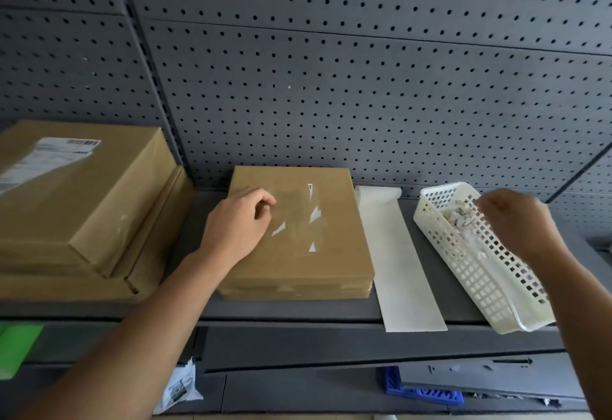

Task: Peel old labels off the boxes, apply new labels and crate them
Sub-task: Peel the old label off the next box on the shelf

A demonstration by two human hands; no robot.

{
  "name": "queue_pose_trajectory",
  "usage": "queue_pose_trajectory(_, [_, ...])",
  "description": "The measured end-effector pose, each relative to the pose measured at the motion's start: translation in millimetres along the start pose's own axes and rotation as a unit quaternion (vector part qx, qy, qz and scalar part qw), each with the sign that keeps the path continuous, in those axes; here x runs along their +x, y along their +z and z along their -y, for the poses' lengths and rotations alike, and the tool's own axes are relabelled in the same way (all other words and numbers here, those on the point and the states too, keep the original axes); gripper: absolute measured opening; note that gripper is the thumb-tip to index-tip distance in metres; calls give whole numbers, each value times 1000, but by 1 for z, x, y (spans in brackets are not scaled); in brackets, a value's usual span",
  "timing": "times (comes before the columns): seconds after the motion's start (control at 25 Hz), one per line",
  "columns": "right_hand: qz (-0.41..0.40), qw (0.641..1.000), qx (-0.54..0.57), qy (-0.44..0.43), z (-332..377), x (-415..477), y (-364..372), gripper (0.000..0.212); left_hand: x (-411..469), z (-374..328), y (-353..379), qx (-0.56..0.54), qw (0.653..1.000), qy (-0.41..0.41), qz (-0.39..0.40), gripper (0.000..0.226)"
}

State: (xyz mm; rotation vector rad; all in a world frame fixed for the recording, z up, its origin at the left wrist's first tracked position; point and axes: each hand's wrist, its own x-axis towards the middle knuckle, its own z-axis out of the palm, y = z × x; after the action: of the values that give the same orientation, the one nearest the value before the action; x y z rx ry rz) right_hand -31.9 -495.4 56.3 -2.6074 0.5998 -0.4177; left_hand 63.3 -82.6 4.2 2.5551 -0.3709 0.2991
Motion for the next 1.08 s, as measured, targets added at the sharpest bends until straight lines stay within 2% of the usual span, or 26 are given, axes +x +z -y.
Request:
queue_pose_trajectory(0.16, [51, 993, 65, -79, 75, -19, 18, 12, 0, 4, 3, -36, 999, -4, -8, 16])
queue_pose_trajectory(0.32, [172, 959, 131, -185, 160, -53, 70, 11, 0, 8, 2, -82, 997, -8, -4, 17])
queue_pose_trajectory(0.44, [214, 941, 123, -232, 201, -72, 104, 1, 0, 11, 2, -117, 993, -14, 3, 17])
queue_pose_trajectory(0.72, [287, 945, 72, -143, 229, -64, 134, 11, 0, 18, 5, -141, 990, -12, 4, 20])
queue_pose_trajectory(1.08, [345, 927, 108, -102, 231, -60, 136, 16, 0, 22, 5, -155, 988, -11, 2, 24])
